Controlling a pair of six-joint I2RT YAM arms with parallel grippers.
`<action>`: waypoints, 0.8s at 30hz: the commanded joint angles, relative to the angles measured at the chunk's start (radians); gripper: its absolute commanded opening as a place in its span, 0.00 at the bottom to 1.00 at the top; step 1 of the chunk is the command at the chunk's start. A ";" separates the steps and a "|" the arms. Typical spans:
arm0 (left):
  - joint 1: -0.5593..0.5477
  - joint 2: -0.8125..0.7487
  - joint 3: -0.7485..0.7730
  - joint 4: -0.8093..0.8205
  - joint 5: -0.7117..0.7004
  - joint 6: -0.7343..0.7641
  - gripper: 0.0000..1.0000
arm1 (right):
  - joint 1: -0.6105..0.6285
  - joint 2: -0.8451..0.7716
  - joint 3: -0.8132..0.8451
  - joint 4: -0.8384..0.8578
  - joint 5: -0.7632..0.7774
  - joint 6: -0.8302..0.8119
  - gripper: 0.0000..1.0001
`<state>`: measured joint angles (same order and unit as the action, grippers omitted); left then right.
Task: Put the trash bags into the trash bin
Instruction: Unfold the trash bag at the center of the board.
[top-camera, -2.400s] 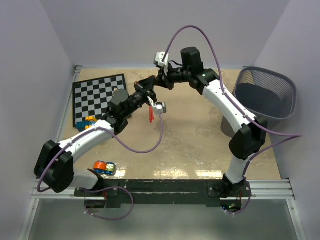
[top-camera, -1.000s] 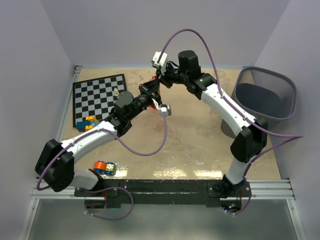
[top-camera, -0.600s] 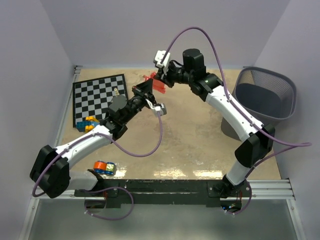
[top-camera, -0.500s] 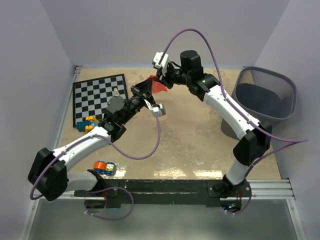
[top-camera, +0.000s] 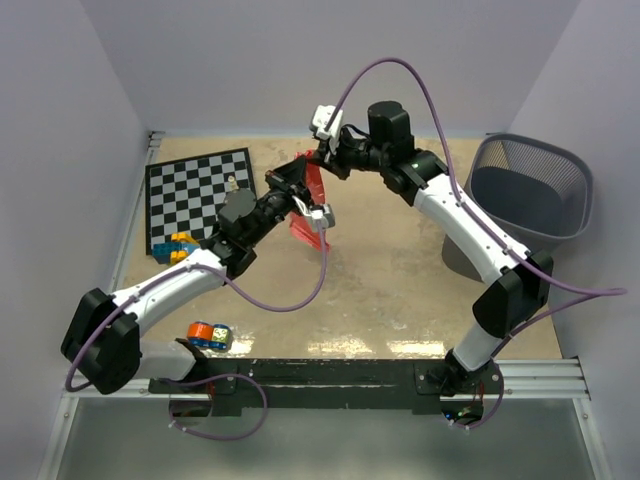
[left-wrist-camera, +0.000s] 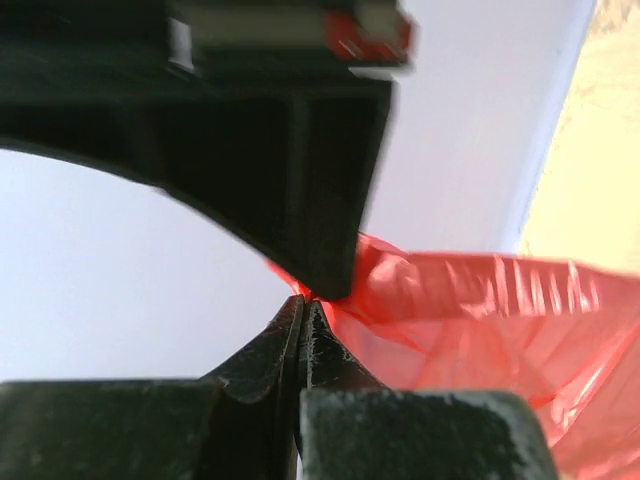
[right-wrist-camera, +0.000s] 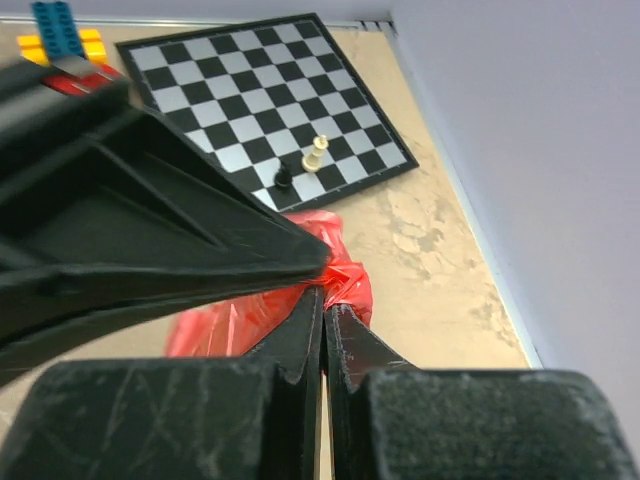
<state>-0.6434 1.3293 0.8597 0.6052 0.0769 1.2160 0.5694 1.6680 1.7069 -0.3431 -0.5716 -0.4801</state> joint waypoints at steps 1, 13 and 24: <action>-0.018 -0.079 0.005 0.057 0.099 0.004 0.00 | 0.003 0.019 -0.035 0.055 0.111 -0.025 0.00; 0.011 -0.064 -0.001 0.047 0.063 -0.012 0.00 | 0.004 -0.085 -0.026 -0.063 0.078 -0.058 0.00; 0.019 -0.122 -0.071 0.004 0.190 0.028 0.00 | -0.008 -0.057 0.029 -0.123 0.075 -0.052 0.33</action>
<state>-0.6331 1.2411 0.8013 0.5953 0.1928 1.2255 0.5674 1.6096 1.6718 -0.4473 -0.4892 -0.5198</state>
